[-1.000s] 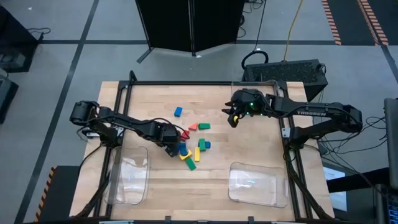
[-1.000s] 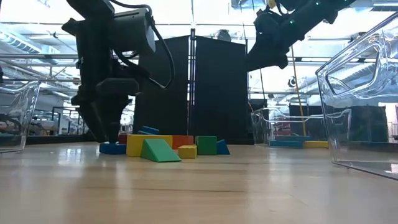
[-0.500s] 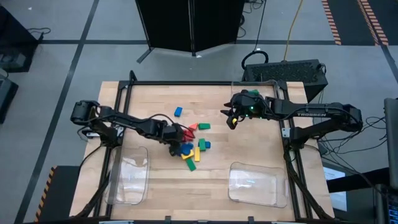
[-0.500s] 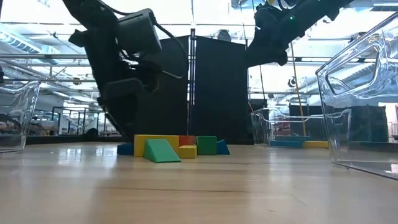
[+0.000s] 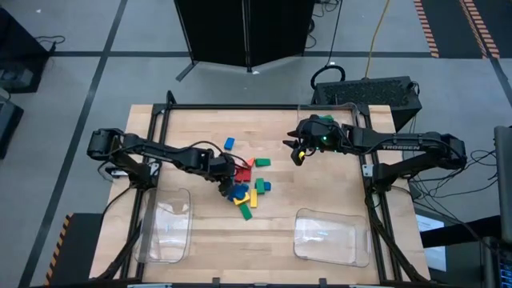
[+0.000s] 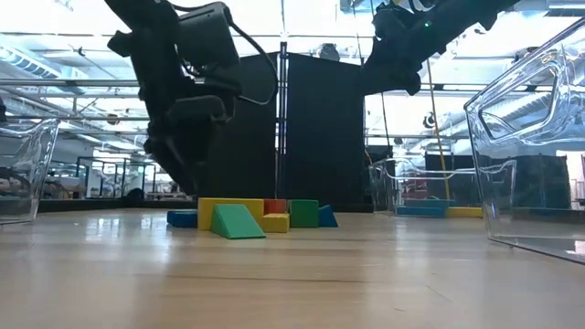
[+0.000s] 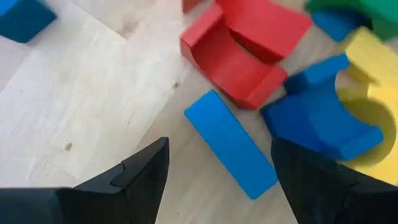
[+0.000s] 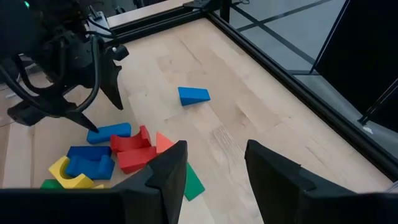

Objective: Sort blocks by size
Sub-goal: Put the blue rectangle block into the top transparent bin

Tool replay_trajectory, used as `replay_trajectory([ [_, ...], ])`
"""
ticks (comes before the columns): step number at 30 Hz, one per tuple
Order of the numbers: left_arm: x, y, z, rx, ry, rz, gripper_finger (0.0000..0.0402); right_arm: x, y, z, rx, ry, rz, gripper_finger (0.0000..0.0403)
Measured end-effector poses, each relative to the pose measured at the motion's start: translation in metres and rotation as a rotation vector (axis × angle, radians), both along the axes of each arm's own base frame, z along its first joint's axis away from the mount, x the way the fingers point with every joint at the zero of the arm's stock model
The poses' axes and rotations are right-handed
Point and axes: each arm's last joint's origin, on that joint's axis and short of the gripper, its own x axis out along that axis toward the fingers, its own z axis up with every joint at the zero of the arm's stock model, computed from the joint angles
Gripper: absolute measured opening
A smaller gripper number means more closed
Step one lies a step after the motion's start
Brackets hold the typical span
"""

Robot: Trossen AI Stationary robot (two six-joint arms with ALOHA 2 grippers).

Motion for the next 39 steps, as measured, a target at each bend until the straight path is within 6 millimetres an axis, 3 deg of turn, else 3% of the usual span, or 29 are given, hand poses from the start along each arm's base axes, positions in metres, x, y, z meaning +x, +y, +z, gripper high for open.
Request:
replay_trajectory([
  [10,0.009,0.001,-0.027,-0.002,0.055,0.141,0.0281,0.0,0.0,-0.001,0.004,0.006,0.001,0.0157],
  [19,0.012,-0.003,-0.039,0.011,0.102,0.083,0.0275,0.0,0.001,-0.001,0.004,0.005,0.001,0.0157],
  [31,0.013,-0.004,-0.037,0.026,0.093,-0.038,0.0118,0.0,0.001,-0.001,0.003,0.005,0.001,0.0157],
  [39,0.006,0.004,-0.02,0.02,0.063,-0.187,0.0096,-0.001,0.003,-0.004,-0.057,0.07,0.055,0.0157],
])
